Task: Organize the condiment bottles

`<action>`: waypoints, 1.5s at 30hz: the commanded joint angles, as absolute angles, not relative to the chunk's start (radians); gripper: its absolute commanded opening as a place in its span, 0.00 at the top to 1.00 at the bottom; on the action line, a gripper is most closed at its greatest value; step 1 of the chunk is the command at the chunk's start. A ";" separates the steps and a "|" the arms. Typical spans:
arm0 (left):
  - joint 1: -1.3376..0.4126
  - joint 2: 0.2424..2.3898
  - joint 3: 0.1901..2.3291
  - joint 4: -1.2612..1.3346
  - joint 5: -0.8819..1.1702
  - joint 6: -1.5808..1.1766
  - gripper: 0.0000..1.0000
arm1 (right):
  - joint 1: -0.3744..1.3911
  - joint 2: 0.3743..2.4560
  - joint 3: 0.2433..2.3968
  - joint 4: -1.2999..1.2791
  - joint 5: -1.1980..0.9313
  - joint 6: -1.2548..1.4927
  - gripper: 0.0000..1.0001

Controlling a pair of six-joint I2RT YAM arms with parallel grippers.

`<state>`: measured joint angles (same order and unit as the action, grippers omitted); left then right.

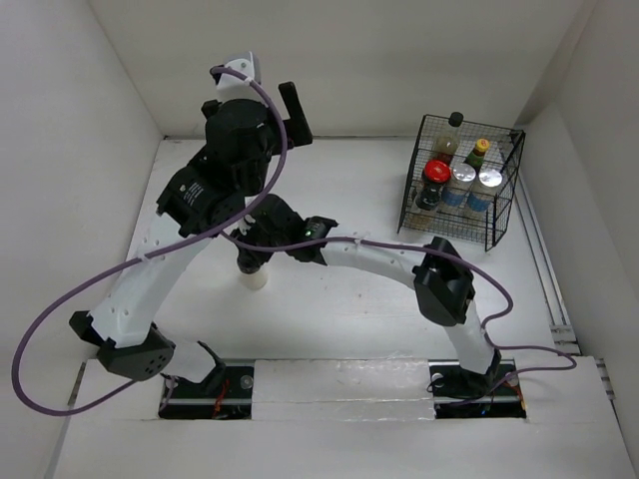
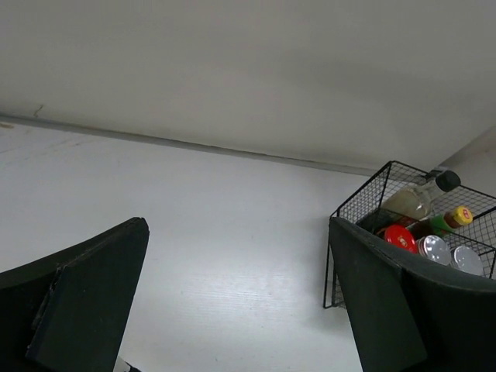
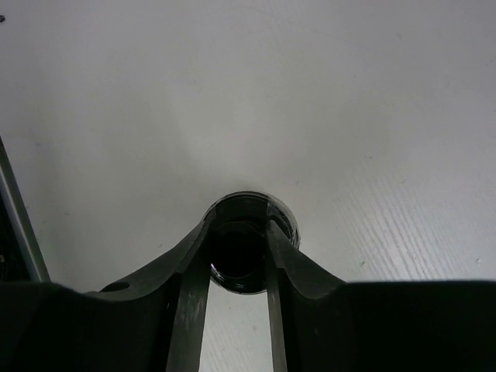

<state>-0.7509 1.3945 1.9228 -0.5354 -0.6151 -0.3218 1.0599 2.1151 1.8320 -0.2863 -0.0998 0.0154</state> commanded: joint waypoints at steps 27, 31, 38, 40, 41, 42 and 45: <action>-0.591 1.527 1.790 -0.344 -0.051 -0.477 0.01 | 0.252 1.084 1.388 -0.548 0.242 0.106 0.87; -0.591 1.448 1.631 -0.282 -0.066 -0.477 0.01 | 0.137 1.120 1.431 -0.548 0.221 0.088 0.87; -0.591 1.399 1.522 -0.305 -0.075 -0.436 0.01 | 0.046 1.192 1.394 -0.465 0.219 0.066 0.86; -0.591 1.387 1.503 -0.305 -0.075 -0.425 0.01 | 0.020 1.215 1.367 -0.416 0.219 0.057 0.86; -0.591 1.387 1.490 -0.305 -0.075 -0.425 0.01 | 0.011 1.224 1.356 -0.407 0.204 0.057 0.86; -0.591 1.387 1.489 -0.305 -0.075 -0.425 0.01 | 0.011 1.233 1.356 -0.387 0.204 0.057 0.86; -0.591 1.387 1.479 -0.305 -0.066 -0.414 0.01 | 0.002 1.264 1.336 -0.354 0.204 0.057 0.86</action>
<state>-0.5934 1.3933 1.4914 -0.3336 -0.0681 -0.4366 0.0132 1.2602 1.3308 -0.5205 0.2134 0.0708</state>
